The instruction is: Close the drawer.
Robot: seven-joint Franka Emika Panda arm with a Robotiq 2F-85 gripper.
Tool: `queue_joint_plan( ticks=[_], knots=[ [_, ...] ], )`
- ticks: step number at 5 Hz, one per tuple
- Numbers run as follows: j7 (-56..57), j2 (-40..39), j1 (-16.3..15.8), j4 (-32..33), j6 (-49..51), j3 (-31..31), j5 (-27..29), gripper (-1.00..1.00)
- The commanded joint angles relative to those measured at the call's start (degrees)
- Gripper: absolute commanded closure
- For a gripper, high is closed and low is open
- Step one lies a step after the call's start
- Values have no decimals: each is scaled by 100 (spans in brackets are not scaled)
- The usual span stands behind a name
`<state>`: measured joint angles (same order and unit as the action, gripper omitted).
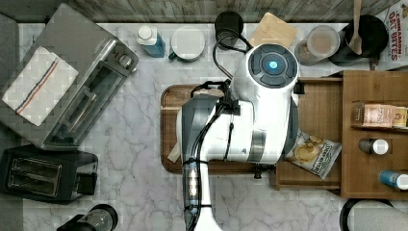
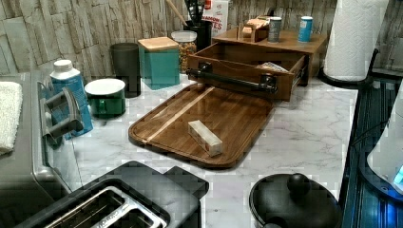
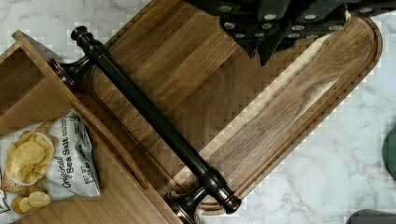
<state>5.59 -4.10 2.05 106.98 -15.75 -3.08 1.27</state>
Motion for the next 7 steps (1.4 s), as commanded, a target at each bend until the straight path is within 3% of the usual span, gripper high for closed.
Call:
queue_joint_plan(
  ticks=[1, 2, 3, 7],
  knots=[
    [0, -1, -2, 14, 0, -2, 14, 100],
    [721, 329, -21, 929, -1006, 37, -114, 100],
    [1176, 354, -101, 1308, -1461, 108, -349, 100],
    [3018, 241, -186, 1928, -2470, 198, -1056, 100]
  ],
)
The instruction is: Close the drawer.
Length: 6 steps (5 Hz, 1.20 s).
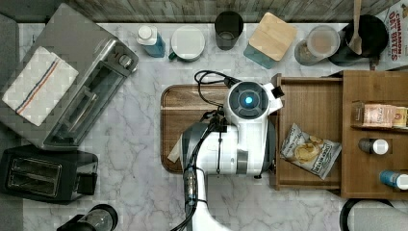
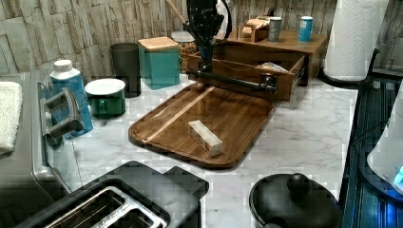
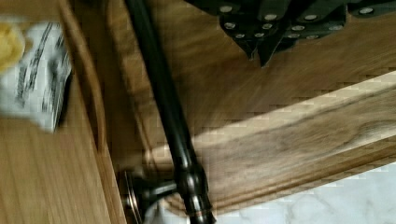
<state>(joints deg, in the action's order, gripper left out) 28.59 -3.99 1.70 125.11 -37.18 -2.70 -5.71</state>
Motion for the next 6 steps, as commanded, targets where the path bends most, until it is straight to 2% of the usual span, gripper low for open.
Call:
queue_joint_plan(
  ticks=[1, 3, 4, 5, 6],
  knots=[
    [829, -144, -150, -116, -264, 163, -459, 100],
    [347, -491, -246, 79, -712, 185, -650, 100],
    [-668, -462, -505, 345, -972, 148, -1370, 100],
    [-328, -757, -327, 113, -842, 305, -910, 100],
    [290, -875, -254, 210, -1116, 155, -664, 100]
  ],
)
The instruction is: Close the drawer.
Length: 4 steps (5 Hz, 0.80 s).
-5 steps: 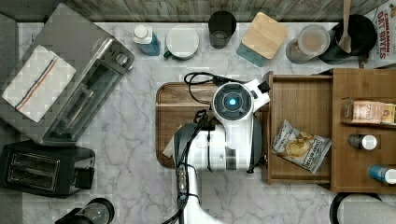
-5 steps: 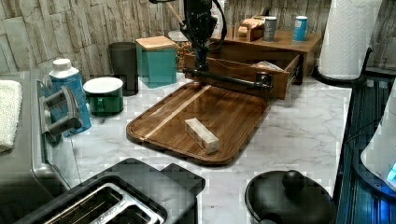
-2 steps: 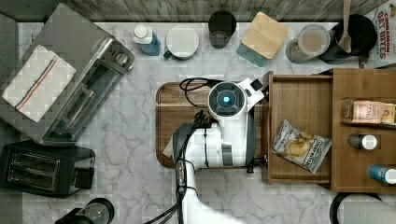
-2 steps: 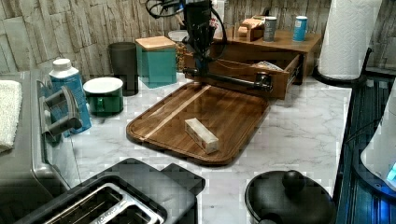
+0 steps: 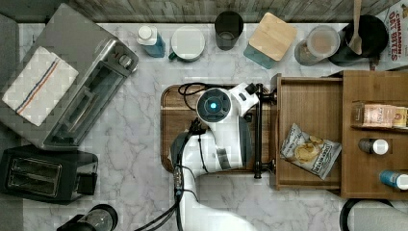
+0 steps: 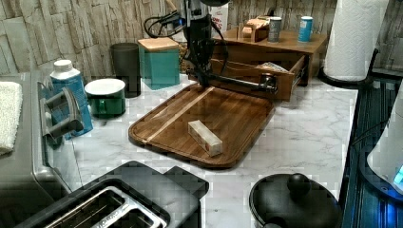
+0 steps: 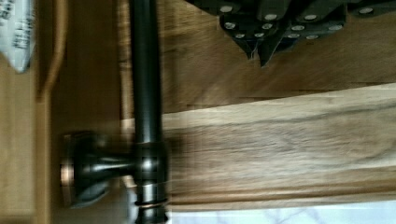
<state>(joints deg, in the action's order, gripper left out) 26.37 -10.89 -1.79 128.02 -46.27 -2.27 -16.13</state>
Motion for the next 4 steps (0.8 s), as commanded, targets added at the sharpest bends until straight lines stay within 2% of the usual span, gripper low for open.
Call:
queue_joint_plan(
  ticks=[1, 4],
  knots=[
    [1012, -127, 365, 151, -533, 119, 378, 100],
    [2035, -122, 757, -83, -327, -99, 713, 100]
  ],
)
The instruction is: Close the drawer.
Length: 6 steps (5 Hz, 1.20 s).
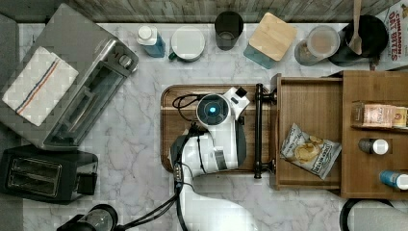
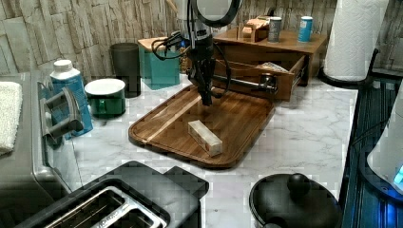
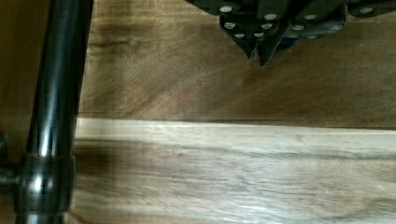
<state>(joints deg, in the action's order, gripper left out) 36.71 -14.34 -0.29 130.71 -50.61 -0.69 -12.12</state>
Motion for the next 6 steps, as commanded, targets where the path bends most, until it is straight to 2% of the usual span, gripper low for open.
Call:
queue_joint_plan(
  ticks=[1, 5, 6],
  knots=[
    [1492, 205, 800, -365, 109, -419, 439, 100],
    [3077, -37, 2014, -1102, 276, -899, 857, 100],
    [3941, -442, 2412, -1833, 741, -973, 1309, 100]
  ],
)
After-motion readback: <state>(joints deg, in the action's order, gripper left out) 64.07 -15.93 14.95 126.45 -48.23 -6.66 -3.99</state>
